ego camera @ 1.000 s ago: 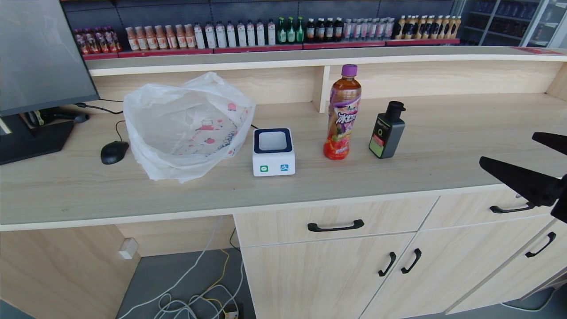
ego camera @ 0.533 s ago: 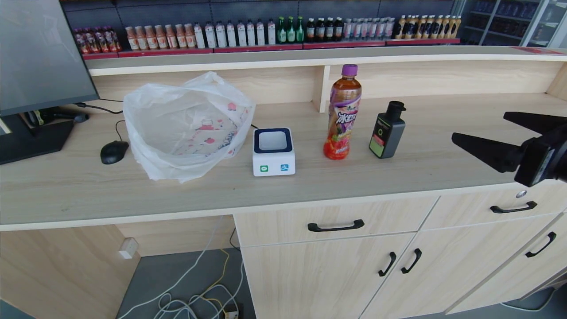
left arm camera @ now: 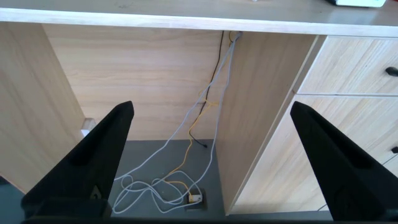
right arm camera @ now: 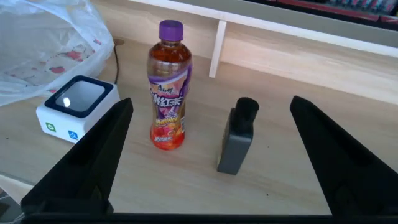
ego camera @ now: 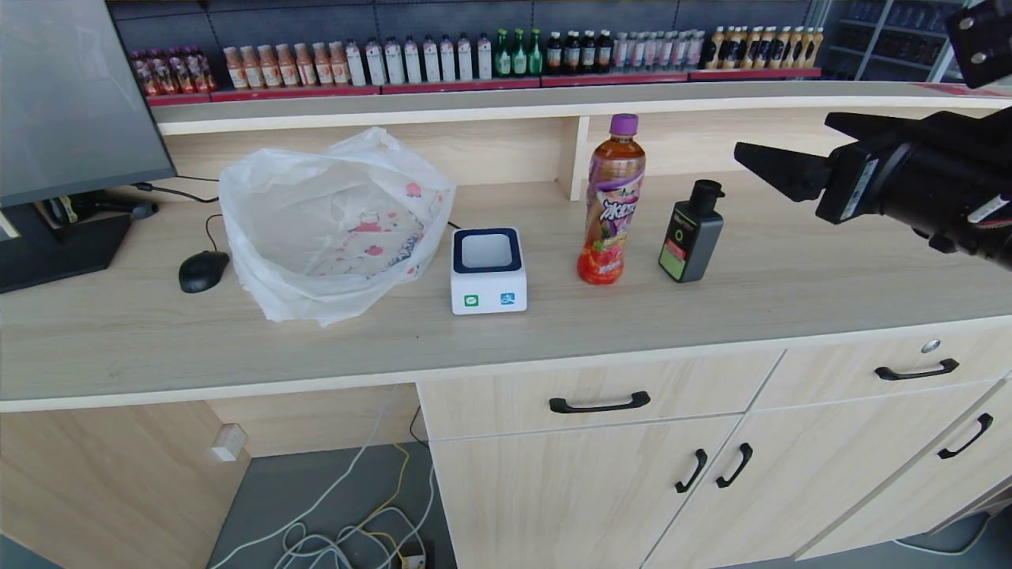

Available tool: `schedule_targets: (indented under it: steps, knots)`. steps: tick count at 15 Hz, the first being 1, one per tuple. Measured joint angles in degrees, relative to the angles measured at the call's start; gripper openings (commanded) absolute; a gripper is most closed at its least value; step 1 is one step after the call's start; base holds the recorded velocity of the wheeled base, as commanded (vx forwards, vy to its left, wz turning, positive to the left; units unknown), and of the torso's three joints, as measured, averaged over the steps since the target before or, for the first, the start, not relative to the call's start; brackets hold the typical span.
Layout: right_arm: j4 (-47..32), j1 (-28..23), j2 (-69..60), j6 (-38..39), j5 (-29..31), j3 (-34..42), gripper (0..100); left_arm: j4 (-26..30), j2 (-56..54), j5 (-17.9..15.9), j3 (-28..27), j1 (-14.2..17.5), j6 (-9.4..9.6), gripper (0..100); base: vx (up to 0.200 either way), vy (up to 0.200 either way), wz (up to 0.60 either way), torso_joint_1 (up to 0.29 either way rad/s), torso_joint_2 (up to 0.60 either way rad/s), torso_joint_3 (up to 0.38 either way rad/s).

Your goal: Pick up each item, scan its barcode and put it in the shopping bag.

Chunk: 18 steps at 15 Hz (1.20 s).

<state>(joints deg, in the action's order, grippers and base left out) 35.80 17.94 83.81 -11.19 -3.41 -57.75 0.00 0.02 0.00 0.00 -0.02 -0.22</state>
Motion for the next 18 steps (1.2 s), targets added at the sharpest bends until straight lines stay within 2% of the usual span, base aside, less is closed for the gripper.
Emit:
schedule_targets:
  steps: [1, 3, 10, 18]
  knots:
    - [4.56, 1.37, 2.73, 0.28, 0.84, -0.99, 100, 0.00, -0.02, 0.00, 0.00, 0.00, -0.02, 100, 0.000, 0.000, 0.00, 0.000, 0.00, 0.000]
    - [8.18, 4.57, 7.14, 1.32, 4.17, -3.16, 100, 0.00, -0.02, 0.00, 0.00, 0.00, -0.02, 100, 0.000, 0.000, 0.00, 0.000, 0.00, 0.000]
    - [8.58, 8.68, 16.87, 6.22, 10.76, -11.63, 100, 0.00, -0.02, 0.00, 0.00, 0.00, 0.00, 100, 0.000, 0.000, 0.00, 0.000, 0.00, 0.000]
    - [7.47, 9.03, 22.94, 5.50, 14.52, -19.29, 100, 0.00, 0.00, 0.00, 0.00, -0.02, -0.02, 100, 0.000, 0.000, 0.00, 0.000, 0.00, 0.000]
